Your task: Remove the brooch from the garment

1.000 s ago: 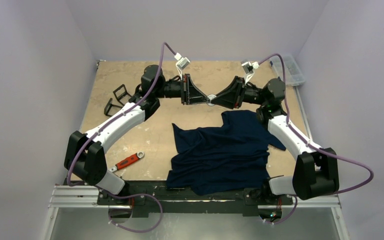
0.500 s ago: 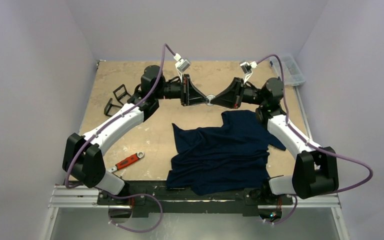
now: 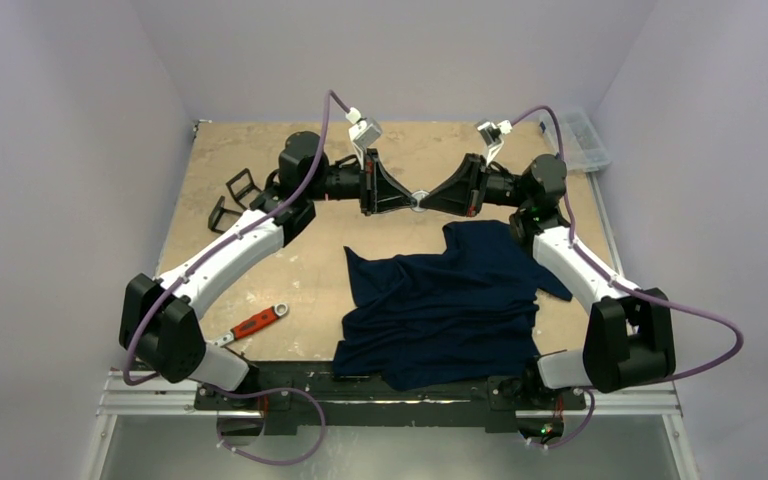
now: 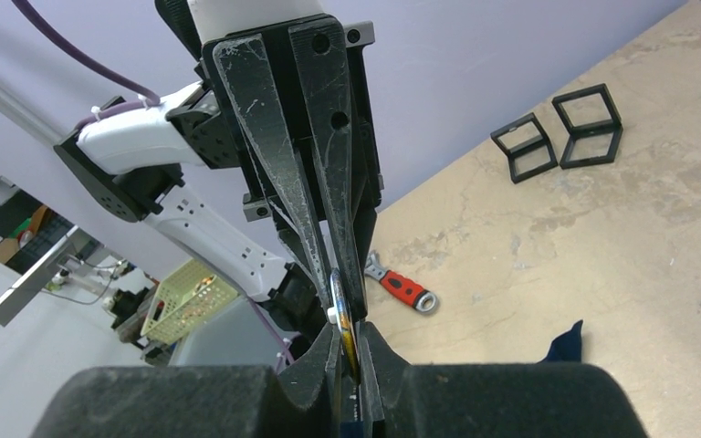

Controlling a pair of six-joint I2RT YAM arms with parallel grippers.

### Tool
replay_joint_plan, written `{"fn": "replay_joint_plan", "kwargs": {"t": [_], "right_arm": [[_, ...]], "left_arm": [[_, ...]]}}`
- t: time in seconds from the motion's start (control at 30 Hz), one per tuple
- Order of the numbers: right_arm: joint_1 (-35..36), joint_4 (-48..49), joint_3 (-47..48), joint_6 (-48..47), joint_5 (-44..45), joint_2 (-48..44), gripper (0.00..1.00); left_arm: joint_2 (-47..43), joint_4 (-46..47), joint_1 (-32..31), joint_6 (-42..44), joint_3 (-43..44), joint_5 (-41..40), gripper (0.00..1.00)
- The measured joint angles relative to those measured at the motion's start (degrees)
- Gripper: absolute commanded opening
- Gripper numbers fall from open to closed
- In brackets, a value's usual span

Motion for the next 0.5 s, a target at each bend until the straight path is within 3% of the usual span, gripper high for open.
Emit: {"fn": "replay_joint_plan", "kwargs": {"t": [0.5], "right_arm": [[0.37, -2.89, -0.57, -1.33, 3.76, -2.21, 0.09]], "left_arm": [[-1.92, -2.23, -0.52, 1.44, -0.22, -4.39, 0.0]]}}
